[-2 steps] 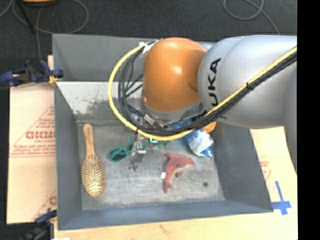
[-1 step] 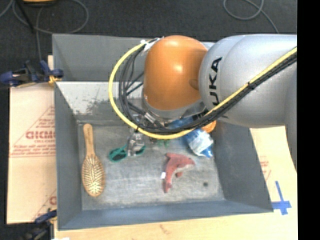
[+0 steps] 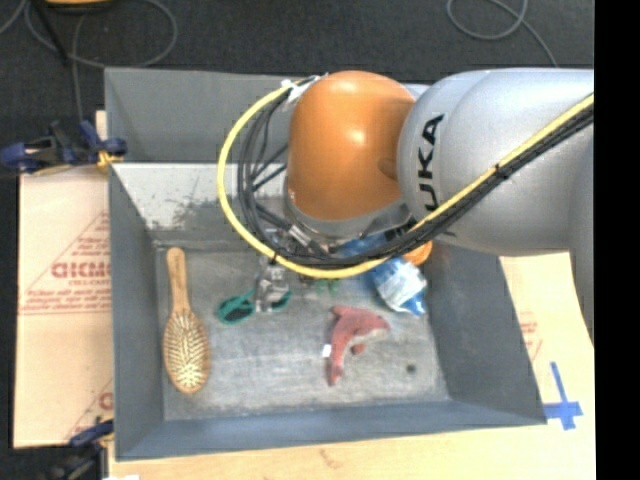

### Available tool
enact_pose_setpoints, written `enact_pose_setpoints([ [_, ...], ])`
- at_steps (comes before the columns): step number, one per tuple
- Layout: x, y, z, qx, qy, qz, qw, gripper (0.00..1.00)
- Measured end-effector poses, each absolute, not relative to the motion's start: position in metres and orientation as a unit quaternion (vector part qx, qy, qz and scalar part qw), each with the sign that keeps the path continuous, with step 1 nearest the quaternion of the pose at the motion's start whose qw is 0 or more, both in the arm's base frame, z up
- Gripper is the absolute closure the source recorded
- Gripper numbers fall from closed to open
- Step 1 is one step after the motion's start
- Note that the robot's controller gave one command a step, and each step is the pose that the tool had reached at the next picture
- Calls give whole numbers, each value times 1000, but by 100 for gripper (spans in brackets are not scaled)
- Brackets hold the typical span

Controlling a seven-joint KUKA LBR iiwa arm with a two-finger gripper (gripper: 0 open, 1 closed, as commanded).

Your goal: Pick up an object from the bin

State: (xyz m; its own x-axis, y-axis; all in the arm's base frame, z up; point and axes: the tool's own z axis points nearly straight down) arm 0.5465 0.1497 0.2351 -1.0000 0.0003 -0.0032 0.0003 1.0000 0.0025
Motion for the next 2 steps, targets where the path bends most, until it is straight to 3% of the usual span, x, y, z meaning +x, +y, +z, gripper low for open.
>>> enact_pose_setpoints([
  [2,538,168,205,-50,999,0,5,100],
])
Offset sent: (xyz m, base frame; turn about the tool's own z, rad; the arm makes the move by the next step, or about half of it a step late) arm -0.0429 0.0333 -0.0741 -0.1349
